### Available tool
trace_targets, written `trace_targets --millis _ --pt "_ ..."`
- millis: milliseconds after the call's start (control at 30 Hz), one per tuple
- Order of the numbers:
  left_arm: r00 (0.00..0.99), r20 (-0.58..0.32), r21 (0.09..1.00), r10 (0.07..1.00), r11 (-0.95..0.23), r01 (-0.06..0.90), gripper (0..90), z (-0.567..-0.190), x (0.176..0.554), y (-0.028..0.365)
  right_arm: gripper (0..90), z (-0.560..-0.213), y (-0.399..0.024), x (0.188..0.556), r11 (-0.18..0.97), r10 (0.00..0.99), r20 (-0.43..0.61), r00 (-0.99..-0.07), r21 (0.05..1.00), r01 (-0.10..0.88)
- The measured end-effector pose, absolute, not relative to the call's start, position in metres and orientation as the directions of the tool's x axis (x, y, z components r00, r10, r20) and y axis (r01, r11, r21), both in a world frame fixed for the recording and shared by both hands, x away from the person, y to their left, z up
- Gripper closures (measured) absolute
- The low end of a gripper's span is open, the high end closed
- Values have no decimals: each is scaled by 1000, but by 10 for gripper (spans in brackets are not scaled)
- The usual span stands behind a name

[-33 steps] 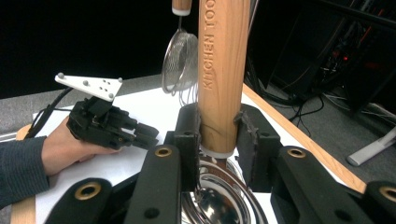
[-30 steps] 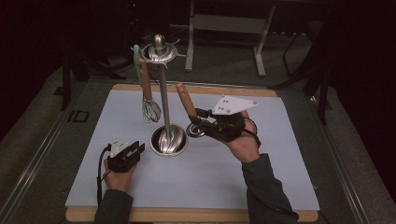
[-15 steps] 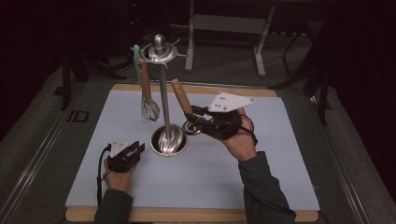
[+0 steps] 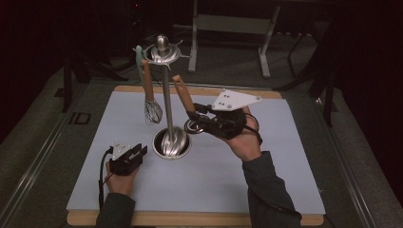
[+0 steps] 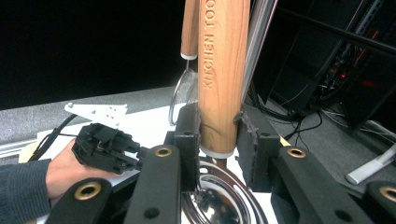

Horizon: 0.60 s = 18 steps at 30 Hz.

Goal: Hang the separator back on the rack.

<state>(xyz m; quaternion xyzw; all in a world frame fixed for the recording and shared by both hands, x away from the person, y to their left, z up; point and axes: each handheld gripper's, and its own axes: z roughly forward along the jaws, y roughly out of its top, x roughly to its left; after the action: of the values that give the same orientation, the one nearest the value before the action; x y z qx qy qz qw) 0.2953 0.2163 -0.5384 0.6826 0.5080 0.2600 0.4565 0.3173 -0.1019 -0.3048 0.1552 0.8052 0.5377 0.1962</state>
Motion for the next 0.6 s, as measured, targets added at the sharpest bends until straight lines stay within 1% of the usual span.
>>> trace_targets --millis 600 --pt "351 -108 886 930 -70 458 697 -538 295 216 712 -289 -94 318 358 455 -154 -877 933 22"
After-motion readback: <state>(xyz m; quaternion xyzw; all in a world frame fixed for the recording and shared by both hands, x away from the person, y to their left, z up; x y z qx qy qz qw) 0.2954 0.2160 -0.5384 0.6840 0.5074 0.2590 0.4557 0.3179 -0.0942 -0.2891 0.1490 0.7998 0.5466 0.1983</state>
